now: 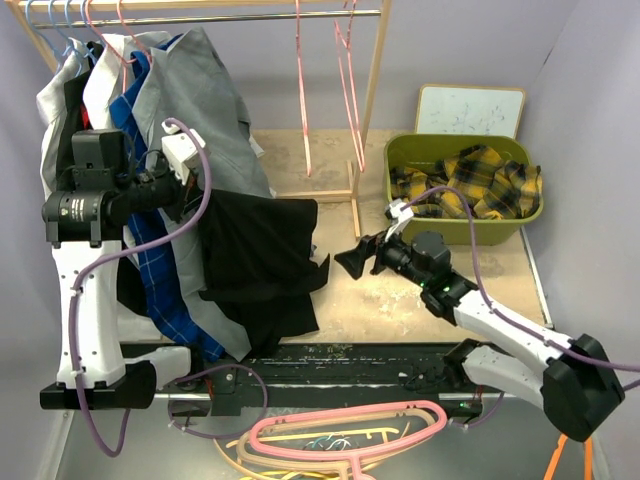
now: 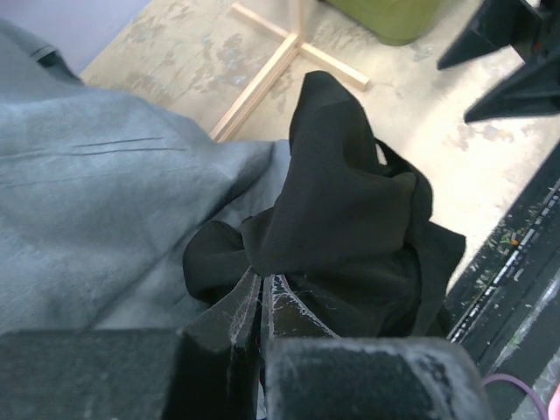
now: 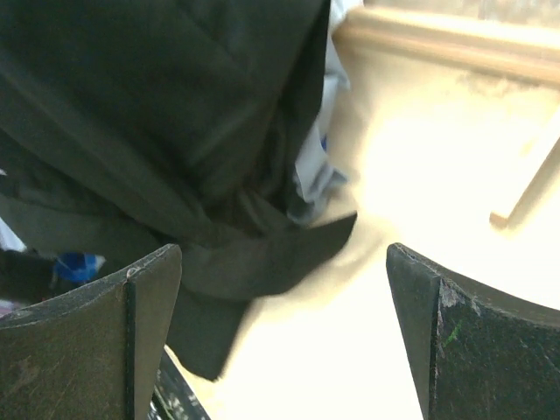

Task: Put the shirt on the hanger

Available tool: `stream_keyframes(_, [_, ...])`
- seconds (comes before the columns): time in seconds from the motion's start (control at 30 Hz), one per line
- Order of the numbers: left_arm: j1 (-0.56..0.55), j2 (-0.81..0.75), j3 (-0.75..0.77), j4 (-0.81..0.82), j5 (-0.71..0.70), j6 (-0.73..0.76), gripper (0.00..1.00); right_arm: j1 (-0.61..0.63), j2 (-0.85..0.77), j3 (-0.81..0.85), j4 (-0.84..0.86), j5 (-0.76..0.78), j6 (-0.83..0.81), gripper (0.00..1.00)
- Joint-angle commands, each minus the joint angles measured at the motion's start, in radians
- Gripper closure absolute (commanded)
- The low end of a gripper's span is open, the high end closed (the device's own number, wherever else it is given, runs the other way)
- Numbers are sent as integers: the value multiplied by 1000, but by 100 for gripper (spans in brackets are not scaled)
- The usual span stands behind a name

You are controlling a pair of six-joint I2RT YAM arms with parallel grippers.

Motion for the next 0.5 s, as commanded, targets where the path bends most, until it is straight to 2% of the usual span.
stream_keyframes(0.0, [-1,-9,-23,132,-124,-93,100,76,36,-76,201,58,-45,0])
stream_keyframes(0.1, [-2,6,-28,174,-205,-138,100,212,63,-112,225,177,-170,0])
stream_keyframes(0.23, [-1,34,-31,185,-249,-165,100,308,102,-157,294,293,-240,0])
stream_keyframes(0.33, [-1,41,-40,189,-253,-172,100,327,142,-169,334,387,-274,0])
stream_keyframes(0.47, [-1,41,-44,187,-254,-173,100,335,234,-158,374,413,-326,0])
